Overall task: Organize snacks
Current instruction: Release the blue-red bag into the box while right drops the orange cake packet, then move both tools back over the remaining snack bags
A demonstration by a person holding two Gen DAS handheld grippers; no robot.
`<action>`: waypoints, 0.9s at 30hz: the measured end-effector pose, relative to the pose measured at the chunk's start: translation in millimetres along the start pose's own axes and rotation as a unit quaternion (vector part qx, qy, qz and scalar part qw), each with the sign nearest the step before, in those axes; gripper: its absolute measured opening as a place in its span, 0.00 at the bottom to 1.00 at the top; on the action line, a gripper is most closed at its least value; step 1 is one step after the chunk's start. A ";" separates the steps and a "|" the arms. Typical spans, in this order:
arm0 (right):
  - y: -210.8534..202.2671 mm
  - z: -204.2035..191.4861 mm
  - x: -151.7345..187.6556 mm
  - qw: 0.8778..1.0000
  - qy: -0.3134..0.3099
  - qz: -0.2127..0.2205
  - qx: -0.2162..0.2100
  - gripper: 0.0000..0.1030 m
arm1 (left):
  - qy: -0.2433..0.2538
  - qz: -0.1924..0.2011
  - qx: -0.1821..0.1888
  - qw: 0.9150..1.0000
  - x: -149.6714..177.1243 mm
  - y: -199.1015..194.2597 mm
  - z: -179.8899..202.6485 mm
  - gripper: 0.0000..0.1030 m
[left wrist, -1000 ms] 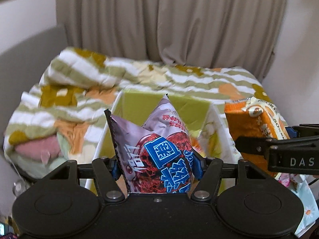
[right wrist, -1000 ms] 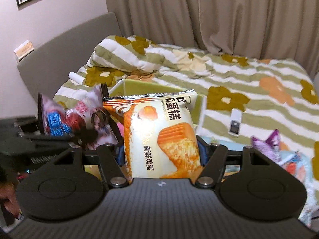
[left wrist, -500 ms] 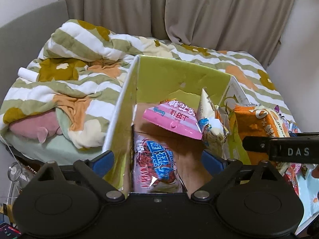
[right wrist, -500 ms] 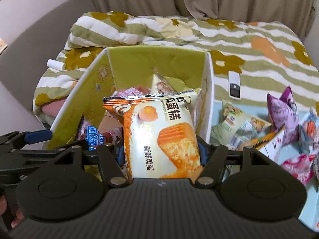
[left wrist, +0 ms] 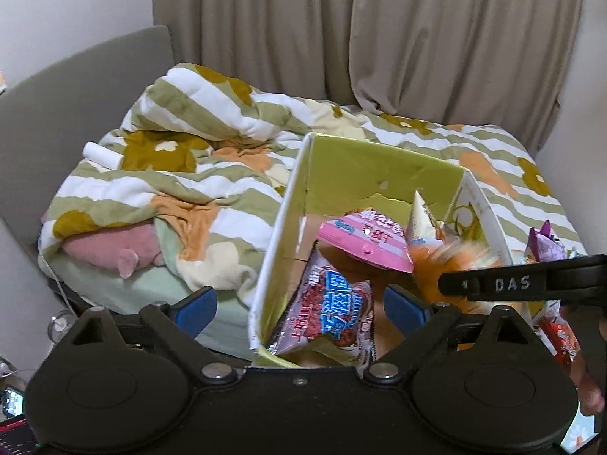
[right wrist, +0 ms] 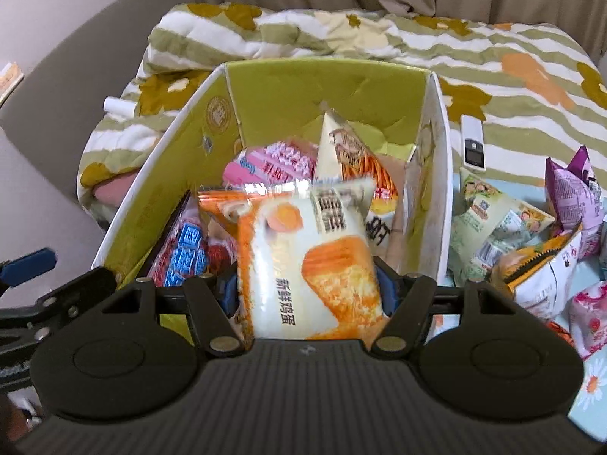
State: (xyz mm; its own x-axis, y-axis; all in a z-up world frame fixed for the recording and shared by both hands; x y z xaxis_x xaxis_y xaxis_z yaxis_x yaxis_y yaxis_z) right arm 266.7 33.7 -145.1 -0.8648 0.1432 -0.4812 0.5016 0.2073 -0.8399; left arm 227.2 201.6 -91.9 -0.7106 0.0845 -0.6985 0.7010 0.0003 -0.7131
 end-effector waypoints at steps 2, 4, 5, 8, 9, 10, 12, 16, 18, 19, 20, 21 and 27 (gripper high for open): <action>-2.1 0.3 -1.0 1.000 0.005 0.008 -0.015 1.00 | 0.001 -0.002 -0.004 1.000 2.8 -1.4 0.3 0.94; -6.5 3.3 -1.8 1.000 0.011 0.019 -0.022 1.00 | 0.003 -0.004 -0.006 1.000 6.2 -2.6 2.5 0.94; -8.6 5.4 -1.4 0.999 0.012 0.022 -0.023 1.00 | 0.005 -0.005 -0.008 1.000 8.3 -3.4 3.2 0.94; -13.3 9.0 1.9 0.999 0.014 0.028 -0.028 1.00 | 0.009 -0.008 -0.010 1.000 12.8 -4.1 6.4 0.94; -14.4 9.8 3.3 0.999 0.014 0.027 -0.028 1.00 | 0.009 -0.009 -0.009 1.000 13.8 -4.6 7.9 0.94; -15.4 10.3 4.7 0.999 0.014 0.027 -0.028 1.00 | 0.009 -0.010 -0.008 1.000 14.0 -5.2 8.9 0.94; -18.7 11.6 7.3 0.999 0.013 0.026 -0.027 1.00 | 0.010 -0.008 -0.007 1.000 13.1 -7.2 10.6 0.94; -29.8 11.4 9.0 0.999 0.011 0.036 -0.029 1.00 | 0.018 0.004 -0.007 1.000 7.4 -16.0 13.8 0.94; -37.0 12.2 8.2 0.999 0.010 0.043 -0.029 1.00 | 0.021 0.011 -0.006 1.000 4.4 -21.1 16.3 0.94; -41.0 12.7 7.7 0.998 0.011 0.047 -0.028 1.00 | 0.023 0.014 -0.004 1.000 2.5 -23.5 17.5 0.94; -44.9 13.6 7.4 0.998 0.013 0.050 -0.029 1.00 | 0.025 0.017 -0.002 1.000 0.4 -26.1 18.8 0.94; -49.6 15.0 6.9 0.998 0.016 0.054 -0.028 1.00 | 0.026 0.019 0.001 0.999 -1.4 -28.5 19.7 0.94; -81.3 31.4 6.8 0.996 0.038 0.076 -0.007 1.00 | 0.046 0.031 0.018 0.998 -13.6 -41.2 33.8 0.95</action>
State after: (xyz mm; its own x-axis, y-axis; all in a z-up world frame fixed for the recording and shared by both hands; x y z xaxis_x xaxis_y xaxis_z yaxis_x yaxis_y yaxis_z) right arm 219.3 -12.6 -88.0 -0.7747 0.2460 -0.5824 0.6279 0.1913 -0.7544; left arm 205.9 166.7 -55.0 -0.6557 0.1753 -0.7344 0.7399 -0.0445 -0.6712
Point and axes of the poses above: each gripper's, at about its wrist camera, not at the fingertips, and y roughly the way its jaws point, z to its right, x to its underside, the point moved 8 cm from there along y, roughly the way its jaws point, and after that the axes turned 9 degrees about y, right-handed, at the moved point
